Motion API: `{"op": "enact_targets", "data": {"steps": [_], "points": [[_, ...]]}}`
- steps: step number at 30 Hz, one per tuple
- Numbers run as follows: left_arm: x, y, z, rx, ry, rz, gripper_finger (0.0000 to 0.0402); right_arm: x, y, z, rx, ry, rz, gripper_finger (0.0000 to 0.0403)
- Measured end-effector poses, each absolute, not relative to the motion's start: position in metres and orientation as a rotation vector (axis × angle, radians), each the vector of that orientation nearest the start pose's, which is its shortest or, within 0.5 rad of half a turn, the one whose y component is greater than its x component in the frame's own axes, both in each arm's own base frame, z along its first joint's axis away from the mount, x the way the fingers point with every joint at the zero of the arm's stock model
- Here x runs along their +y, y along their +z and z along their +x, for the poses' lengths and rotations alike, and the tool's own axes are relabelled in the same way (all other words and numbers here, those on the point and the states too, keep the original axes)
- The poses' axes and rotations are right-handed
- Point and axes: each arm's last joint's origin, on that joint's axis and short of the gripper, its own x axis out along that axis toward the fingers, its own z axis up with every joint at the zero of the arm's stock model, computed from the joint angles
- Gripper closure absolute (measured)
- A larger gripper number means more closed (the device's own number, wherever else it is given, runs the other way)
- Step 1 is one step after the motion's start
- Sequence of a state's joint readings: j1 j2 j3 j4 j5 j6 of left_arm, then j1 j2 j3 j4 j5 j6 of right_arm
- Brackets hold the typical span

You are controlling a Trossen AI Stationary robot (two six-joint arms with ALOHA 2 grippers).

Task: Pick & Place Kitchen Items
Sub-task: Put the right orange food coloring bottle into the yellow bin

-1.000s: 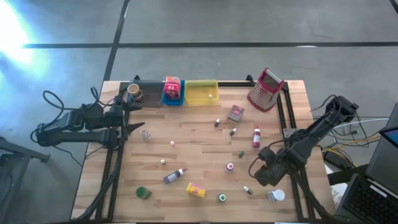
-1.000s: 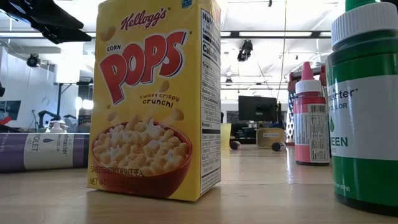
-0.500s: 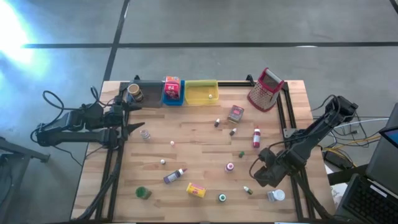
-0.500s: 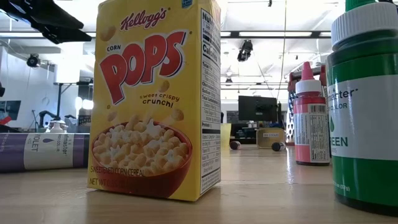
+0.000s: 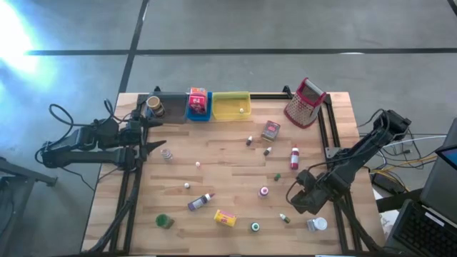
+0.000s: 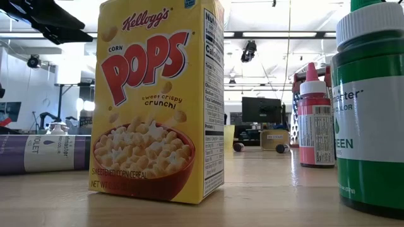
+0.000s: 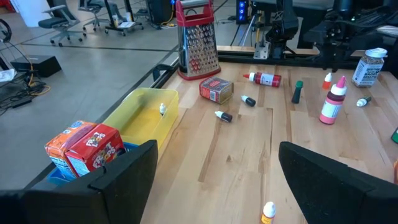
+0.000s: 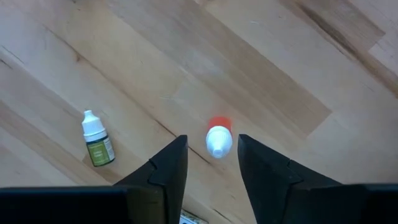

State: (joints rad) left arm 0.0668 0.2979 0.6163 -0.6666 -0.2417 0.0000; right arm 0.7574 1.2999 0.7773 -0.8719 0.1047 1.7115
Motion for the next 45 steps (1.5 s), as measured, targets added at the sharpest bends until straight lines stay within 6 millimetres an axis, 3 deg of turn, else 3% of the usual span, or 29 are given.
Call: {"op": "enact_targets", "data": {"steps": [18, 31, 45], "points": [[0.012, 0.282, 0.071, 0.348, 0.305, 0.031, 0.0062, 0.143, 0.179, 0.146, 1.279, -0.634, 0.848, 0.0286], [0.012, 0.282, 0.071, 0.348, 0.305, 0.031, 0.0062, 0.140, 0.161, 0.142, 1.293, -0.608, 0.874, 0.0262], [0.012, 0.282, 0.071, 0.348, 0.305, 0.031, 0.0062, 0.140, 0.161, 0.142, 1.301, -0.587, 0.850, 0.0329]]}}
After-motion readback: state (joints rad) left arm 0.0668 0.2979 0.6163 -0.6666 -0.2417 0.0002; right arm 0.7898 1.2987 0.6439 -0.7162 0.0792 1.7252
